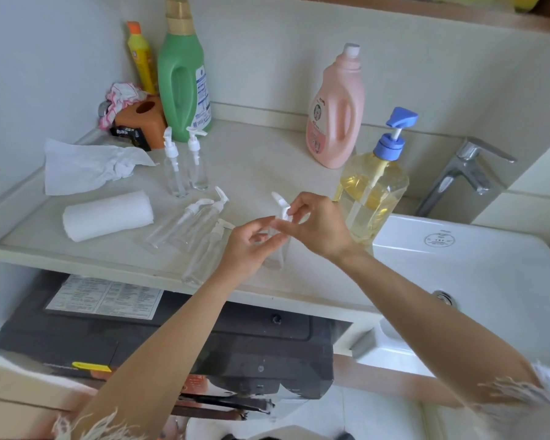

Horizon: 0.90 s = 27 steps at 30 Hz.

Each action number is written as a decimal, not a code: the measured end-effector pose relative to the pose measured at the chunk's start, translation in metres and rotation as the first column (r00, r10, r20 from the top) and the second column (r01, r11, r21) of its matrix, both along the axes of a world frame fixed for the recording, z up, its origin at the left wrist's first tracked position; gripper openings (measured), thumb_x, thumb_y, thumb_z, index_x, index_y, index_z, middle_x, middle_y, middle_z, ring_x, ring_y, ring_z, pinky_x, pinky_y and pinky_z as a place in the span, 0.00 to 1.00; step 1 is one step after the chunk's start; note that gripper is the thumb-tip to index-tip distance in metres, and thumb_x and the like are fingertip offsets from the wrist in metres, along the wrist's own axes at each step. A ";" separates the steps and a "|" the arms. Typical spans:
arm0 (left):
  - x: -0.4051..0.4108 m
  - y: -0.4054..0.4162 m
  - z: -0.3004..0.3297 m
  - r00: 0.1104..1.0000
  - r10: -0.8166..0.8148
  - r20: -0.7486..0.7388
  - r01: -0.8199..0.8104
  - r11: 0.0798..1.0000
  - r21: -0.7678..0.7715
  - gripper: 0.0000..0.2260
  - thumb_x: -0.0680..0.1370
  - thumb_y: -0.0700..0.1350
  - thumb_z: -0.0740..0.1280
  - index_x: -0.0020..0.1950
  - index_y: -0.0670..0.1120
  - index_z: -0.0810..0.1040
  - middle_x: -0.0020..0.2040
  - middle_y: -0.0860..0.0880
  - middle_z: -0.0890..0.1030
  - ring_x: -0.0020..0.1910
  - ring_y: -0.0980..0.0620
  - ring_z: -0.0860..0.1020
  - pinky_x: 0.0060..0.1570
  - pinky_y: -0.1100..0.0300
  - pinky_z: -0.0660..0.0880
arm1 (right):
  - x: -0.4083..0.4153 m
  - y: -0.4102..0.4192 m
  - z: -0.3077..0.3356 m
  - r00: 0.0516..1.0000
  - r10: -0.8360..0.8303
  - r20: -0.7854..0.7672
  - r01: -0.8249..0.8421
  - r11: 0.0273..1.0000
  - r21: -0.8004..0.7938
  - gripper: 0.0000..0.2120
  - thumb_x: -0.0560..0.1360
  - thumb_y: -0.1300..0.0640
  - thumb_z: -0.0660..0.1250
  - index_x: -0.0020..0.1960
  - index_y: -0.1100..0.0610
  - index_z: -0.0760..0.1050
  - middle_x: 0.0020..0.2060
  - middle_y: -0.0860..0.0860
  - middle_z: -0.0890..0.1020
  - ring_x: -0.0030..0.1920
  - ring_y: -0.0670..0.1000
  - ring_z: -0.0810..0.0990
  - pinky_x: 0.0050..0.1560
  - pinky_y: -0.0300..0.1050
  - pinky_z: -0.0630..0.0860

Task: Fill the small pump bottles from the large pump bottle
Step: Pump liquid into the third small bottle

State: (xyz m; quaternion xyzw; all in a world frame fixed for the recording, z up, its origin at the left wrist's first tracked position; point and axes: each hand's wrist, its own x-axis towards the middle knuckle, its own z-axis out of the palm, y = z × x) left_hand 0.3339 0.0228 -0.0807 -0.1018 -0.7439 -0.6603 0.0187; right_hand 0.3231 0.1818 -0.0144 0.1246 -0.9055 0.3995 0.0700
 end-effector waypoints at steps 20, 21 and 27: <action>0.006 0.004 -0.001 1.000 0.022 -0.012 -0.021 0.999 0.038 0.12 0.74 0.44 0.72 0.55 0.56 0.79 0.52 0.59 0.83 0.53 0.58 0.80 0.55 0.65 0.73 | 0.007 -0.002 -0.007 0.990 0.124 -0.064 -0.124 0.992 0.001 0.20 0.72 0.53 0.74 0.63 0.53 0.76 0.55 0.47 0.81 0.53 0.46 0.81 0.59 0.44 0.77; 0.005 0.004 -0.002 1.000 0.020 -0.012 -0.019 0.999 0.036 0.12 0.74 0.44 0.72 0.56 0.56 0.79 0.53 0.59 0.83 0.53 0.58 0.80 0.54 0.67 0.72 | 0.005 0.002 -0.003 0.981 0.192 -0.022 -0.193 0.981 -0.012 0.22 0.73 0.55 0.73 0.65 0.52 0.74 0.58 0.46 0.80 0.57 0.45 0.79 0.61 0.42 0.75; 0.006 0.004 -0.002 1.000 0.009 -0.012 -0.009 1.000 0.025 0.16 0.69 0.57 0.72 0.56 0.58 0.79 0.52 0.58 0.83 0.55 0.55 0.80 0.57 0.64 0.74 | -0.001 0.003 0.003 0.984 0.176 -0.008 -0.176 0.984 -0.026 0.09 0.69 0.59 0.77 0.46 0.52 0.80 0.39 0.45 0.83 0.41 0.41 0.81 0.46 0.34 0.76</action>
